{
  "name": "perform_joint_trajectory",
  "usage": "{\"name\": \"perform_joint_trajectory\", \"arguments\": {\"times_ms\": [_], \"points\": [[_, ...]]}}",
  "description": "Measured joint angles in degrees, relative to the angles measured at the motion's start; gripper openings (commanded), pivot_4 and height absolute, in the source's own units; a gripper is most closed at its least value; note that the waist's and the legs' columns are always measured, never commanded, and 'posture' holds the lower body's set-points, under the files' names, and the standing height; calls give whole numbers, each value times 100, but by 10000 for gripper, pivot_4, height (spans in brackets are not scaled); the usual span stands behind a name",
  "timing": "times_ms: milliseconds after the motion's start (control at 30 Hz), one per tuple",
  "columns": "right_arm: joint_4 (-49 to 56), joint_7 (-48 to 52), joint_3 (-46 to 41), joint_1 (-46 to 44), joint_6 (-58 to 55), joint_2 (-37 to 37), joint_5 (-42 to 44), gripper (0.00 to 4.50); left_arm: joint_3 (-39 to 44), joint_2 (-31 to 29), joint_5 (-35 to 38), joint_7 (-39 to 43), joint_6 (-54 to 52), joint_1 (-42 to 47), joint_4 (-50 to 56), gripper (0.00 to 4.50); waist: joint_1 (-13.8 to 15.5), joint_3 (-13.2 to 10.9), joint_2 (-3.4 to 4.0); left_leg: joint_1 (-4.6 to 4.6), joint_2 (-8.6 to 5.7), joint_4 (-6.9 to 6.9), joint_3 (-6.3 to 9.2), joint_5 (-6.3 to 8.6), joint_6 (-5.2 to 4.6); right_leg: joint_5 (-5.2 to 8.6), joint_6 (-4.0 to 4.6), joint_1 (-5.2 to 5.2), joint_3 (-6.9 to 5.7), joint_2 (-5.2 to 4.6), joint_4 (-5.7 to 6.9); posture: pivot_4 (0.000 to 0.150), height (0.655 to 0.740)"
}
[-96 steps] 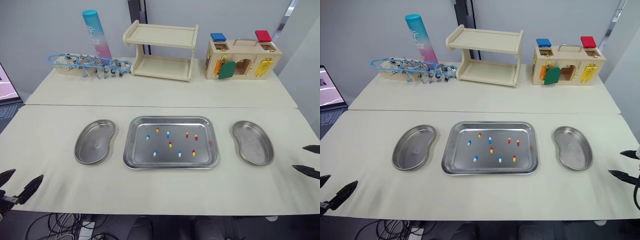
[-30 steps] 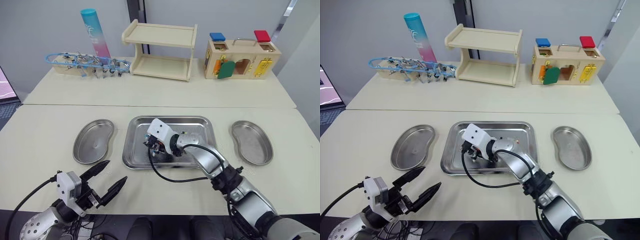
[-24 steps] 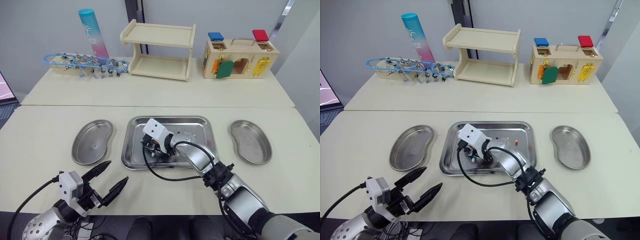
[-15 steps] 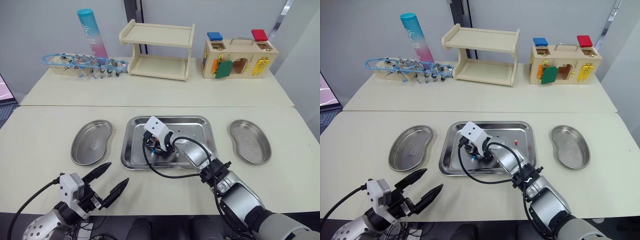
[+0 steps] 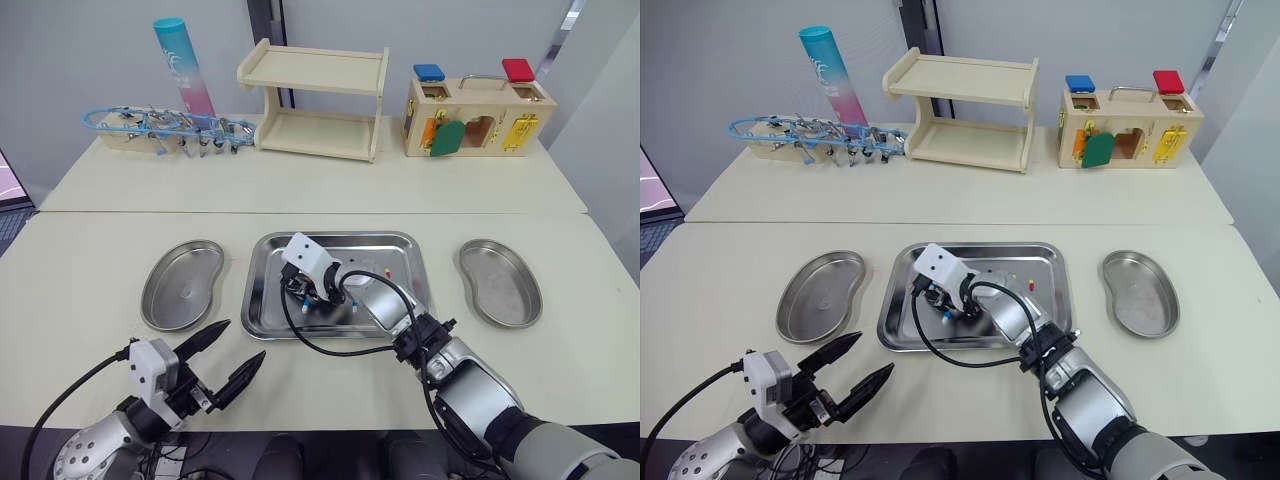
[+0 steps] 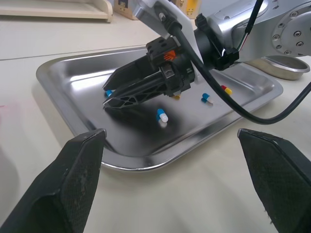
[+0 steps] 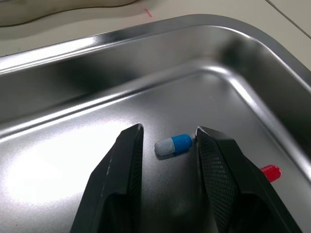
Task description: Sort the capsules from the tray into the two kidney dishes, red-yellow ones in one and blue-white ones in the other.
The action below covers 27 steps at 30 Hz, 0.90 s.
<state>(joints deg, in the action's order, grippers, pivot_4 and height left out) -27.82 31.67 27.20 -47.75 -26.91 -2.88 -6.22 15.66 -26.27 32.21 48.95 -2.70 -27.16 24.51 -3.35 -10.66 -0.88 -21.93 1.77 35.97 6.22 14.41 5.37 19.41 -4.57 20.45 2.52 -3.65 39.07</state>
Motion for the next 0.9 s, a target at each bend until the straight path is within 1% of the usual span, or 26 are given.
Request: {"name": "perform_joint_trajectory", "arguments": {"times_ms": [100,167,200,500,667,767,867,900], "points": [[-7,69,16,3,69,7,-60,12813,0,-32,1,-61,-71,0,57,45000,0,0,0,0,0,0,0,0,0,0,0,0,0,0,0,1500,7400],[-12,90,22,3,115,9,-108,7153,0,-49,4,-85,-94,1,66,45000,0,0,0,-1,0,0,0,0,0,0,0,0,0,0,0,1500,7400],[-12,93,22,4,131,9,-117,5469,0,-59,6,-91,-105,1,73,45000,1,0,0,-1,0,0,0,0,0,0,0,0,0,0,0,1500,7400],[-5,207,-3,12,295,11,-154,5451,0,-173,80,-341,-503,139,456,45000,1,0,1,-1,0,0,0,0,0,0,0,1,0,0,0,1500,7400],[402,331,-70,159,272,84,-110,5451,0,-270,149,-424,-703,202,624,45000,3,-1,1,-4,0,-1,1,0,0,0,0,2,0,0,-1,1500,7400],[1239,546,-160,395,-6,383,49,5451,2,-414,177,-378,-791,233,743,45000,25,-1,1,-10,0,0,4,0,0,0,0,4,-3,0,-3,1500,7400],[2480,812,-399,684,-608,844,313,5450,-5,-554,248,-218,-819,284,807,45000,41,-1,1,-12,0,0,3,0,0,0,0,3,-3,-1,-5,1500,7400],[2693,854,-452,714,-723,933,359,5450,-4,-571,261,-176,-814,280,820,45000,38,-1,1,-12,0,0,3,0,0,0,0,3,-3,0,-5,1500,7400]]}}
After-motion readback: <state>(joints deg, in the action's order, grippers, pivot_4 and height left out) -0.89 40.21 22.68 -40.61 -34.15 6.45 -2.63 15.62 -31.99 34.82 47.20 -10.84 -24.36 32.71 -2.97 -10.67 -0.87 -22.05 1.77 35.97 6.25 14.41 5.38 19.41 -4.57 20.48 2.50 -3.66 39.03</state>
